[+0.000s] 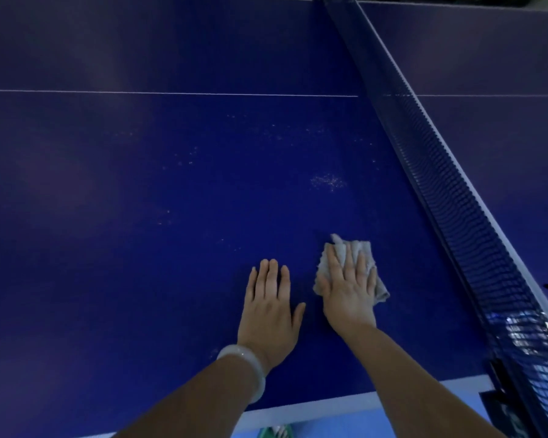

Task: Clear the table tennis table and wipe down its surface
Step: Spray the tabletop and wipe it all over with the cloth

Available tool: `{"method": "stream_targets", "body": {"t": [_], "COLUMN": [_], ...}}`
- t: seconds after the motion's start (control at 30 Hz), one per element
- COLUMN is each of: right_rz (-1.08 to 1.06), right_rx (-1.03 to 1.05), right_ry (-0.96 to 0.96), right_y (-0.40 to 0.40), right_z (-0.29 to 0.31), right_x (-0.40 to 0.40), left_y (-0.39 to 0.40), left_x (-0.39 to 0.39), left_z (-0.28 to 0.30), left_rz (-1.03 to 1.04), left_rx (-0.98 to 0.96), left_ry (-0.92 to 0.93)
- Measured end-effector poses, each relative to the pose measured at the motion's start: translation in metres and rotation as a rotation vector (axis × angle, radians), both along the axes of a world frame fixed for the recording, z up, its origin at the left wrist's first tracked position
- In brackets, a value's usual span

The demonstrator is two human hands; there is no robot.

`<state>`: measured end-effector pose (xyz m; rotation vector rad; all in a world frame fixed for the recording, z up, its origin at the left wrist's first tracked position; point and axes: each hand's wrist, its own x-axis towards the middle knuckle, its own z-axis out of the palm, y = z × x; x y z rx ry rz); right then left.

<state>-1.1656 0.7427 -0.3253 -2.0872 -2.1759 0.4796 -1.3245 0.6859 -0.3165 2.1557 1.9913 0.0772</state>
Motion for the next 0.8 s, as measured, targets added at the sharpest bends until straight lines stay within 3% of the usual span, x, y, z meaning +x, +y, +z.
{"method": "stream_targets", "body": {"t": [0.13,0.23,0.37,0.5,0.6,0.63,0.73,0.8], "right_rz": [0.099,0.095,-0.034,0.407,0.701,0.648,0.083,-0.161], "right_rx": [-0.019,-0.042,-0.044,-0.016,0.034,0.050,0.003,-0.036], "right_ry": [-0.045,-0.050,-0.029,-0.024,-0.125,-0.152,-0.089,-0.047], "right_y": [0.002,-0.001,-0.012,-0.016,0.009,0.020,0.035,0.030], "right_z": [0.002,0.006,0.007,-0.001,-0.002,-0.001,0.004,0.007], "right_x": [0.005,0.006,-0.044,-0.108,-0.106,-0.097,-0.065,-0.074], "left_y": [-0.005,-0.028,-0.065,-0.072,-0.071,-0.071,-0.071,-0.071], "left_x": [-0.050,-0.115,-0.167,-0.169,-0.170,-0.171,-0.172,-0.171], "left_z": [0.014,0.012,0.000,-0.007,-0.007,-0.008,-0.009,-0.010], "left_rz": [0.050,0.292,0.526,0.481,0.489,0.489,0.497,0.498], "left_rx": [0.077,0.139,0.064,0.049,0.042,0.042,0.031,0.021], "left_ry": [-0.176,-0.102,-0.026,0.076,0.101,0.108,0.111,0.112]}}
